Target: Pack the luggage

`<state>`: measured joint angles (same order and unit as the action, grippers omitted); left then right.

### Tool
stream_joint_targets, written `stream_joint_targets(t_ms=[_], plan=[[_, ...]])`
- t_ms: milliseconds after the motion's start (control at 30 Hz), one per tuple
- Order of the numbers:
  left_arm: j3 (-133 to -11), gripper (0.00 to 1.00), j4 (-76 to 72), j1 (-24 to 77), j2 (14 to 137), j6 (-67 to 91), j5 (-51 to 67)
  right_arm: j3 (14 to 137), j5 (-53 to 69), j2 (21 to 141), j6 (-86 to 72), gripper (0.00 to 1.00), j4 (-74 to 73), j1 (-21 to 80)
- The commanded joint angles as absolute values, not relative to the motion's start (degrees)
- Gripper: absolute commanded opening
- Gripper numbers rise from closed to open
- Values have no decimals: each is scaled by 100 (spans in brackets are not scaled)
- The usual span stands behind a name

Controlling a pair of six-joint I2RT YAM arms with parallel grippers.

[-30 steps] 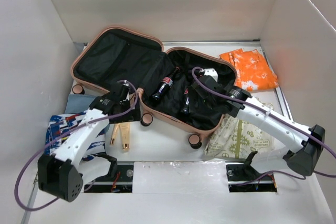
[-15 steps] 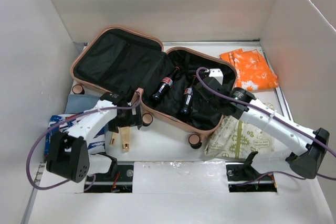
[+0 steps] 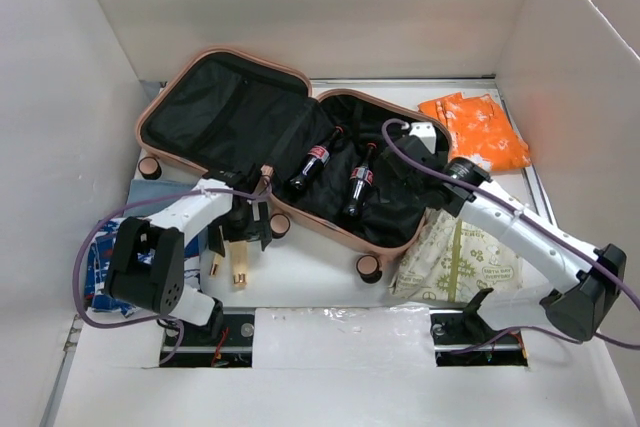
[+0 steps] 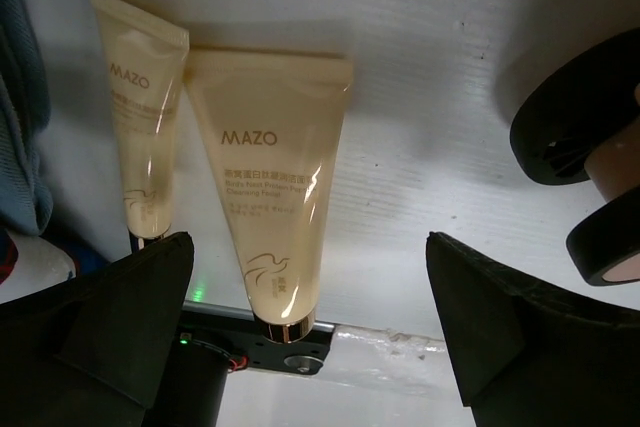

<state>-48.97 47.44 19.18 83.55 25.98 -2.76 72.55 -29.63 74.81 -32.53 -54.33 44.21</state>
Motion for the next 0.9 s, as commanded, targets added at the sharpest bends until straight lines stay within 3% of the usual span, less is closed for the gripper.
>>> stream_joint_targets(t_ms=[0, 267, 300, 600, 867], plan=[[-4921, 100, 4597, 1696, 8938, 2496, -185, 7567, -3260, 7199, -3050, 97, -5511, 4141], [-5036, 95, 4788, 1459, 9316, 2242, 553, 7795, -3393, 7093, -2743, 96, -5511, 3657], [-5036, 100, 4894, 1459, 9316, 2241, 554, 7848, -3393, 7093, -2742, 96, -5572, 3656], [-5993, 100, 5256, 1046, 9159, 1715, 377, 7849, -3384, 6935, -2629, 94, -5512, 3595], [-6187, 100, 5151, 1116, 8369, 1547, 703, 8005, -3287, 7153, -2803, 94, -5475, 4648]])
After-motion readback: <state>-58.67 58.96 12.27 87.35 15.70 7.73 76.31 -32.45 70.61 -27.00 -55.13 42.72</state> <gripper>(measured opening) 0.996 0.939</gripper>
